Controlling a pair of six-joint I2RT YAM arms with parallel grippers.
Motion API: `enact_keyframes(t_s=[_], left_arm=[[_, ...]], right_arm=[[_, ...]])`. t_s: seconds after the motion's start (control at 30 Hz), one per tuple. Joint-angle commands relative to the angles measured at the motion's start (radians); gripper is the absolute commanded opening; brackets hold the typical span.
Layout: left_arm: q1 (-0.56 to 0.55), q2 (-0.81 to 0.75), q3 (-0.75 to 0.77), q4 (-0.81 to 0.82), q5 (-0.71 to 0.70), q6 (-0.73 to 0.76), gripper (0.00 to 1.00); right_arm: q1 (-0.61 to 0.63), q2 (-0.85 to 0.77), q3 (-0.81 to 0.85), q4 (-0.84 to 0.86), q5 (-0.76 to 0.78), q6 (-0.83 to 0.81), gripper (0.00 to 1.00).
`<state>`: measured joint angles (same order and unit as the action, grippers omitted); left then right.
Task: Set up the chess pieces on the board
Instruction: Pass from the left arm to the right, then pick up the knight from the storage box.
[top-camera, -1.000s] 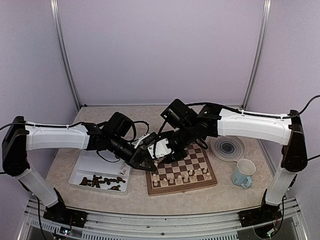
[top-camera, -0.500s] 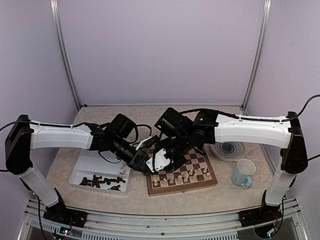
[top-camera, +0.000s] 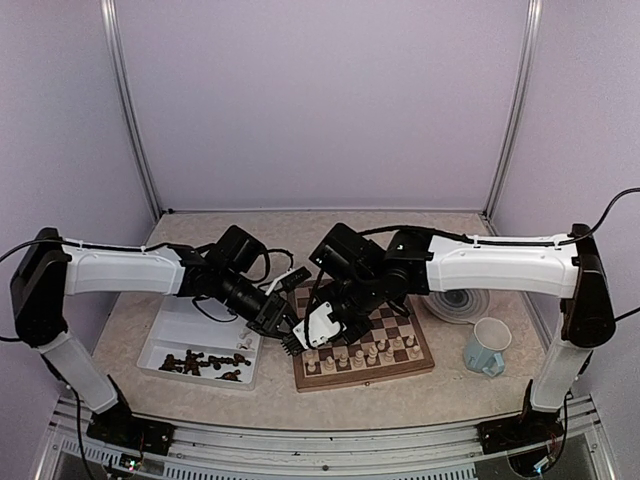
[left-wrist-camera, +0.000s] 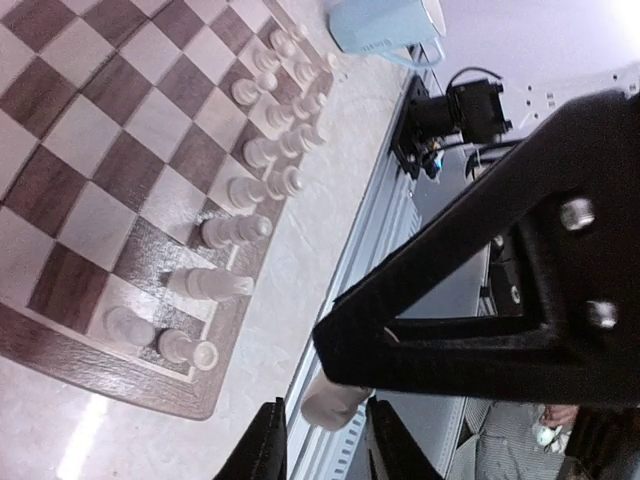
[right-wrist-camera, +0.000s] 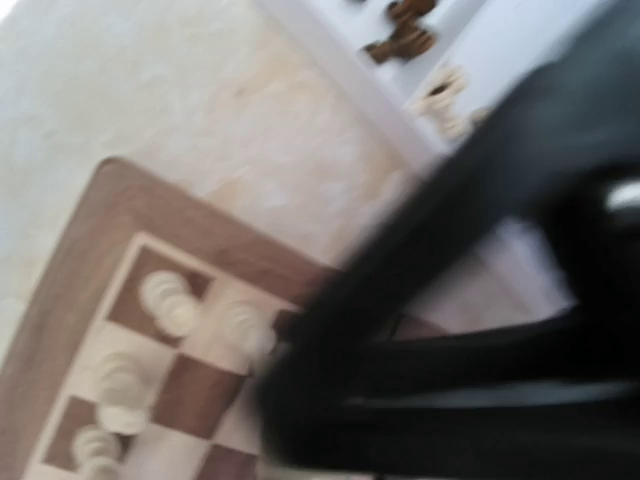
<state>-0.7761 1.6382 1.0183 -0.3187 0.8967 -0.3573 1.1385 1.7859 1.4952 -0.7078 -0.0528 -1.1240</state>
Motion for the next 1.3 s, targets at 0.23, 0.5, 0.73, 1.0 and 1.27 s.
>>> enact_keyframes(t_s=[0.23,0.5,0.73,1.0,1.27], left_arm=[[0.061,-0.242,-0.126,0.257,-0.239,-0.141,0.39],[-0.121,-0.422,-0.198,0.566,-0.796,-0.1,0.43],[-0.17,-0.346,-0.158,0.678,-0.865,-0.064,0.5],[-0.159,-0.236,-0.097,0.721,-0.74,-0.114,0.52],[-0.134,-0.199,-0.095,0.756,-0.666,-0.163,0.42]], right_arm=[[-0.204,-0.029,-0.013,0.019,-0.283,0.301,0.06],[-0.429,-0.039,0.009,0.134,-0.732,0.679,0.06],[-0.526,-0.006,0.003,0.199,-1.105,0.844,0.08],[-0.529,-0.024,-0.02,0.233,-1.153,0.874,0.09],[-0.528,-0.021,-0.022,0.229,-1.152,0.869,0.1]])
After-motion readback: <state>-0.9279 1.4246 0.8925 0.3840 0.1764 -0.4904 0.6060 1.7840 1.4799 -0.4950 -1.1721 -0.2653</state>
